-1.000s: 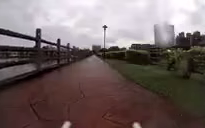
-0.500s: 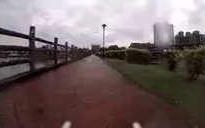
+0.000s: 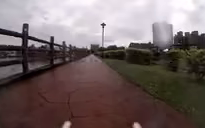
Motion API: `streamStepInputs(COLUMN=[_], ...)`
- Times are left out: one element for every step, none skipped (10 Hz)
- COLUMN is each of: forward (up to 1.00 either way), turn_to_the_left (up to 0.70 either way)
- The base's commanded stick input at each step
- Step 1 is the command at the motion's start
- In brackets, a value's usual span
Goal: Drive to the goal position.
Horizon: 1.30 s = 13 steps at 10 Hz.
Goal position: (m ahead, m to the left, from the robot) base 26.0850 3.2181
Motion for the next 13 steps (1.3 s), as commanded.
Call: streamStepInputs(forward=[0.5,0.5,0.5,0.5,0.5,0.5,0.5,0.5,0.5,0.5,0.5,0.5,0.5], turn_to_the_left=[0.26,0.0,0.0,0.0,0.0,0.0,0.0,0.0,0.0,0.0,0.0,0.0,0.0])
